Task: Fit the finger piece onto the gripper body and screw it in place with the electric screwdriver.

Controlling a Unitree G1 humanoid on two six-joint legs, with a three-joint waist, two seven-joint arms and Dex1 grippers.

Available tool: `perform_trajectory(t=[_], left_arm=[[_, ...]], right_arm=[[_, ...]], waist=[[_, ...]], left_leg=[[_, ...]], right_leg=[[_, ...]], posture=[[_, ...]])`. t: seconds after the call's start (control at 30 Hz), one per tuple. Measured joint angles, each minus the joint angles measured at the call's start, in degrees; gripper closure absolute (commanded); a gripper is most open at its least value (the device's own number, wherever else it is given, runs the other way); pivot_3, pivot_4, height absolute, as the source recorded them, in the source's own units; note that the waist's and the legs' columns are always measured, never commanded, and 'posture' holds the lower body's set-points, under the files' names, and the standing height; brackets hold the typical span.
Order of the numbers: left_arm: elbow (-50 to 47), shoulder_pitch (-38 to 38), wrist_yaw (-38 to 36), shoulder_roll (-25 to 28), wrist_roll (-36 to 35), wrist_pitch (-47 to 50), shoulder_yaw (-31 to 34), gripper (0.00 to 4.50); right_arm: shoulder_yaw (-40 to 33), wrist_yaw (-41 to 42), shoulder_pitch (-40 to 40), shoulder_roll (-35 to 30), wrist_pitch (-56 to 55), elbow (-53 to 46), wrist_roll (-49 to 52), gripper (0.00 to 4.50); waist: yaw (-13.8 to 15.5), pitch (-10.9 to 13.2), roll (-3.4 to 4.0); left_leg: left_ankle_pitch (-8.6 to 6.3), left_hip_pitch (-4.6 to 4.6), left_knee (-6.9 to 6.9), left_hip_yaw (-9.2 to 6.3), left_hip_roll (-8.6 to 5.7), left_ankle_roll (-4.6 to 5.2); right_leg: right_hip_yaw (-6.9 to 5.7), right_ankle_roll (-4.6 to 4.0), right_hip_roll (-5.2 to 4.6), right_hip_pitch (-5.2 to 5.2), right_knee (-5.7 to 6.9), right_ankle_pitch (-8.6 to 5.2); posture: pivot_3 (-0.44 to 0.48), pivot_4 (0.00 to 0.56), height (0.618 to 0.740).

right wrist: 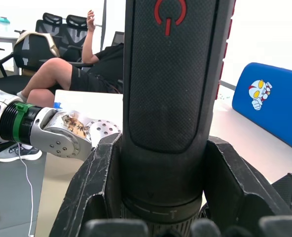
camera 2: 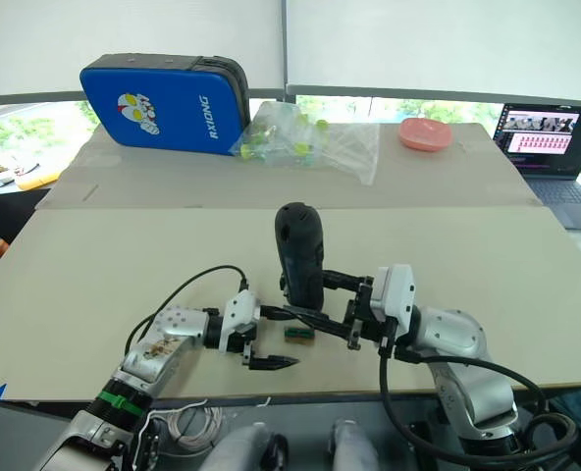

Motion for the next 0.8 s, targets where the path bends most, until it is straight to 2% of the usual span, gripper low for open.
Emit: perform_trajectory(t=[0.8], left_arm=[[-0.17, 0.09, 0.04, 0.01, -0.01, 0.13, 0.03, 0.00]], right_arm=[[0.78, -0.05, -0.35, -0.01, 0.00, 0.94, -1.05, 2.62]], waist=[[0.00, 0.00, 0.00]], left_leg=[[0.00, 0.00, -0.02, 0.00, 0.00, 0.00]], right_leg=[[0.00, 0.00, 0.00, 0.00, -0.01, 0.00]], posture=[[0.000, 0.150, 0.740]])
